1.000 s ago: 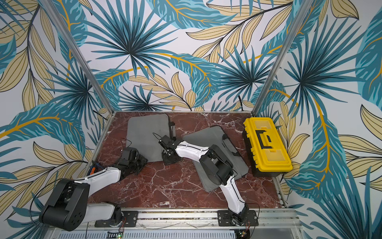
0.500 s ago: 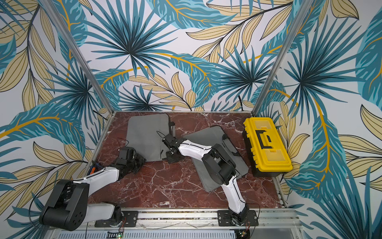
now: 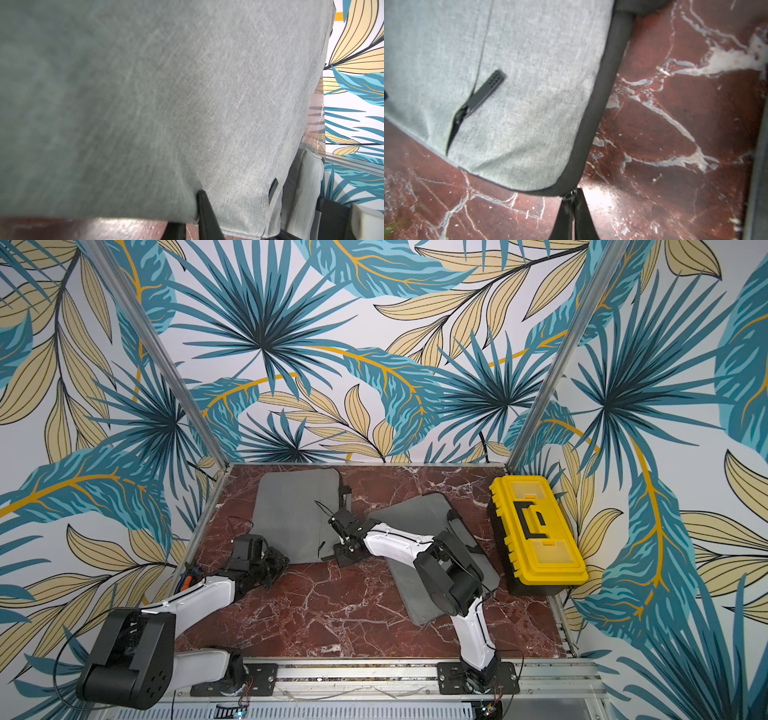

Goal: Open the zippered laptop bag and take out the laptop
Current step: Unzip the zipper on the zippered laptop bag.

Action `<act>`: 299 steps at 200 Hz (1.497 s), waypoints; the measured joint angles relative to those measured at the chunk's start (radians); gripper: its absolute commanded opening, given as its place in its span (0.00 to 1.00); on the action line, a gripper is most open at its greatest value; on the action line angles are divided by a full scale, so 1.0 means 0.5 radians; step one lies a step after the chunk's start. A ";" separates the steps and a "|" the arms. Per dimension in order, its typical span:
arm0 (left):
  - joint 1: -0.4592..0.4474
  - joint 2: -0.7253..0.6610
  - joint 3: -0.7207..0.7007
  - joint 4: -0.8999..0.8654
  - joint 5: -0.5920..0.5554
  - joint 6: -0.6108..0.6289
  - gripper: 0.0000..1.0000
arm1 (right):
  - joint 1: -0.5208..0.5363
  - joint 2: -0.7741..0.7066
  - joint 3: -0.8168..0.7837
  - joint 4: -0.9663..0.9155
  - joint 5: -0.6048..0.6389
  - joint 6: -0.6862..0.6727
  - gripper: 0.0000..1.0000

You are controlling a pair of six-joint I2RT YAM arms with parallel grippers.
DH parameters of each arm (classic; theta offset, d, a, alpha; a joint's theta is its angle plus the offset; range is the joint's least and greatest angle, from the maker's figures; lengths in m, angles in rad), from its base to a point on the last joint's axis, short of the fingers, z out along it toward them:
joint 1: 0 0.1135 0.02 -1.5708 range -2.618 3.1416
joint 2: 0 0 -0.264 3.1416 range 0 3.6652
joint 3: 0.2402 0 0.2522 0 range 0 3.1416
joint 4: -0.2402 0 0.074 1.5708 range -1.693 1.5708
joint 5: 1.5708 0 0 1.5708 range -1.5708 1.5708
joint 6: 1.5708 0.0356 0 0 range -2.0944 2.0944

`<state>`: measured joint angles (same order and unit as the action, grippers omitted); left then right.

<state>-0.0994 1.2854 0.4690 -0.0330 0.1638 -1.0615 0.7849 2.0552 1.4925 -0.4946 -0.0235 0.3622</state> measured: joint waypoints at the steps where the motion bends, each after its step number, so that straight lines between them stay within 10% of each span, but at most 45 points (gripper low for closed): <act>1: 0.003 -0.002 0.001 -0.003 0.000 0.001 0.13 | 0.001 0.000 0.002 0.000 -0.002 -0.002 0.00; 98: 0.195 -0.026 0.064 -0.090 -0.230 0.173 0.18 | 0.097 0.219 0.344 -0.085 -0.073 -0.083 0.00; 211: 0.248 -0.156 0.062 -0.137 -0.060 0.040 0.61 | 0.119 0.356 0.513 -0.179 -0.076 -0.109 0.00; 299: -0.135 -0.111 0.059 -0.137 0.174 -0.174 0.61 | 0.119 0.356 0.504 -0.170 -0.079 -0.112 0.00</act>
<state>-0.1669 1.2297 0.4984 -0.1017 0.2508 -1.1484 0.8444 2.2333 1.7443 -0.5797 -0.0628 0.3061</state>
